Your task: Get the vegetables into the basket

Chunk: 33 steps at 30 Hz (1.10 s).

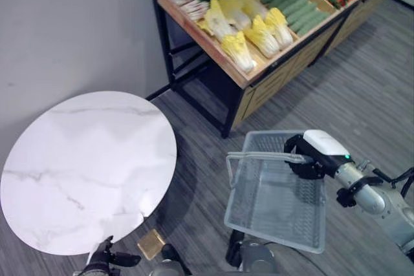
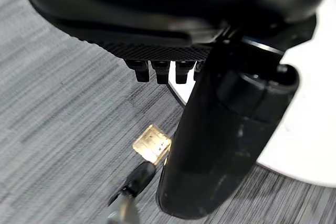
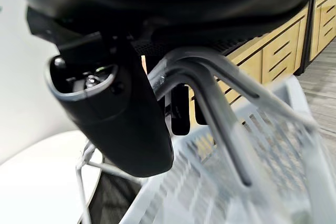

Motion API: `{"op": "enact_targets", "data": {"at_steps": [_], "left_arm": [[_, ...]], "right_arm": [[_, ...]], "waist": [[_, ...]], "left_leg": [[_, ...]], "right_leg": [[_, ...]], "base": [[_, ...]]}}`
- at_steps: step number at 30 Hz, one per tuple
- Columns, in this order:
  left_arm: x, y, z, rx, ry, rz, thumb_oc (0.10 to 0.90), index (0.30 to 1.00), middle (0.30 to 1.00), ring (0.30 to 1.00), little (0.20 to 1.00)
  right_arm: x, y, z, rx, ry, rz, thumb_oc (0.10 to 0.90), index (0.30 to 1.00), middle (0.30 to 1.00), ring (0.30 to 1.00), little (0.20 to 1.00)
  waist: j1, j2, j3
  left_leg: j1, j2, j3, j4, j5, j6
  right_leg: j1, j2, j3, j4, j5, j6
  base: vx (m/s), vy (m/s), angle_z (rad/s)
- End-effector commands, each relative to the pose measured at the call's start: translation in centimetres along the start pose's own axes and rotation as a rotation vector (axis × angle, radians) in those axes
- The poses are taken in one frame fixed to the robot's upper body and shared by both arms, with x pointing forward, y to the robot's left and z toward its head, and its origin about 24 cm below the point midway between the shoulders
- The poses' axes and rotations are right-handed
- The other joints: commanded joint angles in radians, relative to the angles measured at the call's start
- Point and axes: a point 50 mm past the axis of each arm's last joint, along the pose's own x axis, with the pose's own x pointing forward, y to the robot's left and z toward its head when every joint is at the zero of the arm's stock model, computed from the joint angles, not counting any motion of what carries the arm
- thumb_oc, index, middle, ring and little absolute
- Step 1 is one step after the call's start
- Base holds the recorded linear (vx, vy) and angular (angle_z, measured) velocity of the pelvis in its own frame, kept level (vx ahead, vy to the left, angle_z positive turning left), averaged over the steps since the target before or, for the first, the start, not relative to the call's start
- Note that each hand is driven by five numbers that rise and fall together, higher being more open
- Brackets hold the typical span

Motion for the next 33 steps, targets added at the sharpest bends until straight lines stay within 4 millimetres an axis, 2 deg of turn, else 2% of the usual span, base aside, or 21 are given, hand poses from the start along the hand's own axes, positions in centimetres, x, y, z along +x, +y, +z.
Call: {"op": "enact_targets", "data": {"at_steps": [1,5,6,8,12,13,14,15,16,18,19,20,24,29,33], "left_arm": [[0.5,1.6,2.0,-0.006,-0.058,0.043,0.900,1.000,1.000,1.000,1.000],[0.5,0.3,2.7,0.006,-0.083,-0.001,0.900,1.000,1.000,1.000,1.000],[0.5,-0.3,3.0,0.018,-0.094,-0.018,0.900,1.000,1.000,1.000,1.000],[0.6,-0.7,3.3,0.019,-0.104,-0.029,0.900,1.000,1.000,1.000,1.000],[0.6,-1.0,4.3,0.015,-0.145,-0.041,0.900,1.000,1.000,1.000,1.000],[0.6,-1.1,4.5,0.002,-0.157,-0.041,0.900,1.000,1.000,1.000,1.000],[0.5,-1.3,4.8,-0.023,-0.172,-0.036,0.900,1.000,1.000,1.000,1.000],[0.5,-1.3,4.7,-0.023,-0.172,-0.035,0.900,1.000,1.000,1.000,1.000],[0.5,-1.3,4.7,-0.033,-0.179,-0.032,0.900,1.000,1.000,1.000,1.000],[0.5,-0.9,4.5,-0.054,-0.174,-0.014,0.900,1.000,1.000,1.000,1.000],[0.4,-0.8,4.5,-0.063,-0.176,-0.008,0.900,1.000,1.000,1.000,1.000],[0.4,-0.6,4.4,-0.068,-0.177,-0.002,0.900,1.000,1.000,1.000,1.000],[0.5,-0.4,4.2,-0.052,-0.160,-0.007,0.900,1.000,1.000,1.000,1.000],[0.5,0.1,4.0,-0.027,-0.155,-0.006,0.900,1.000,1.000,1.000,1.000],[0.5,0.5,4.6,-0.010,-0.172,0.006,0.900,1.000,1.000,1.000,1.000]], "right_arm": [[1.0,-6.7,3.3,0.002,-0.197,-0.330,0.400,0.300,0.300,0.300,0.300],[-0.1,-6.8,2.6,-0.014,-0.167,-0.325,0.400,0.300,0.300,0.300,0.300],[-0.5,-6.9,2.3,-0.016,-0.158,-0.328,0.400,0.300,0.300,0.300,0.300],[-0.7,-6.8,2.1,-0.019,-0.147,-0.324,0.400,0.300,0.300,0.300,0.300],[-1.0,-7.2,2.1,-0.040,-0.149,-0.327,0.400,0.300,0.300,0.300,0.300],[-0.9,-7.3,2.3,-0.039,-0.157,-0.330,0.400,0.300,0.300,0.300,0.300],[-0.6,-7.5,2.4,-0.045,-0.164,-0.334,0.400,0.300,0.300,0.300,0.300],[-0.6,-7.5,2.4,-0.045,-0.165,-0.334,0.400,0.300,0.300,0.300,0.300],[-0.3,-7.6,2.4,-0.043,-0.168,-0.336,0.400,0.300,0.300,0.300,0.300],[0.4,-7.8,2.5,-0.045,-0.176,-0.335,0.400,0.300,0.300,0.300,0.300],[0.7,-7.8,2.7,-0.040,-0.185,-0.335,0.400,0.300,0.300,0.300,0.300],[0.8,-7.7,2.8,-0.034,-0.192,-0.335,0.400,0.300,0.300,0.300,0.300],[0.7,-7.2,2.2,-0.032,-0.154,-0.311,0.400,0.300,0.300,0.300,0.300],[0.5,-6.0,1.6,-0.001,-0.117,-0.293,0.400,0.300,0.300,0.300,0.300],[0.3,-5.3,1.1,0.025,-0.079,-0.311,0.400,0.300,0.300,0.300,0.300]], "waist": [[0.001,-0.060,-0.053],[-0.041,-0.030,-0.043],[-0.054,-0.012,-0.037],[-0.060,0.003,-0.031],[-0.062,0.007,-0.019],[-0.049,0.007,-0.010],[-0.025,0.006,0.001],[-0.028,0.005,0.000],[-0.003,0.000,0.003],[0.017,-0.006,-0.002],[0.030,-0.008,-0.001],[0.031,-0.008,-0.001],[0.025,-0.012,-0.004],[0.022,-0.042,0.000],[0.013,-0.057,0.008]], "left_leg": [[-0.045,-0.018,-0.052,0.016,-0.024,-0.064],[-0.043,0.039,-0.041,0.049,0.009,-0.109],[-0.044,0.057,-0.041,0.056,0.026,-0.125],[-0.051,0.079,-0.042,0.069,0.048,-0.146],[-0.085,0.131,-0.082,0.175,0.057,-0.183],[-0.094,0.114,-0.151,0.194,0.058,-0.183],[-0.136,0.062,-0.281,0.164,0.061,-0.158],[-0.137,0.061,-0.283,0.164,0.062,-0.158],[-0.163,0.033,-0.391,0.120,0.041,-0.143],[-0.183,0.025,-0.518,0.051,0.052,-0.136],[-0.194,0.009,-0.572,0.044,0.054,-0.136],[-0.196,0.000,-0.591,0.044,0.047,-0.128],[-0.175,-0.013,-0.560,0.036,0.035,-0.114],[-0.162,-0.055,-0.497,0.078,-0.029,-0.065],[-0.165,-0.078,-0.466,0.113,-0.065,-0.044]], "right_leg": [[0.104,-0.166,-0.011,-0.021,0.048,0.200],[0.126,-0.118,-0.006,-0.068,0.013,0.173],[0.126,-0.101,0.002,-0.068,-0.003,0.162],[0.130,-0.085,0.006,-0.074,-0.014,0.150],[0.158,-0.049,0.017,-0.109,-0.029,0.123],[0.161,-0.041,0.037,-0.115,-0.033,0.117],[0.150,-0.040,0.053,-0.121,-0.018,0.111],[0.149,-0.041,0.051,-0.121,-0.019,0.112],[0.140,-0.044,0.082,-0.120,-0.014,0.116],[0.115,-0.043,0.140,-0.111,-0.002,0.124],[0.109,-0.040,0.161,-0.108,0.001,0.125],[0.106,-0.038,0.172,-0.100,-0.001,0.126],[0.103,-0.054,0.194,-0.084,-0.005,0.129],[0.079,-0.104,0.261,-0.072,0.022,0.162],[0.048,-0.131,0.294,-0.048,0.055,0.182]], "base": [[0.00,-0.120,-0.22],[0.01,-0.251,-0.02],[0.00,-0.227,-0.18],[-0.01,-0.220,-0.07],[0.02,-0.185,-0.13],[-0.04,-0.053,-0.35],[-0.04,-0.042,-0.37],[-0.05,-0.012,-0.44],[0.04,0.012,-0.63],[0.10,0.029,-1.09],[0.11,0.054,-0.88],[0.10,0.089,-0.51],[0.05,0.136,-0.54],[0.06,0.245,-0.33],[0.01,0.190,-0.29]]}}
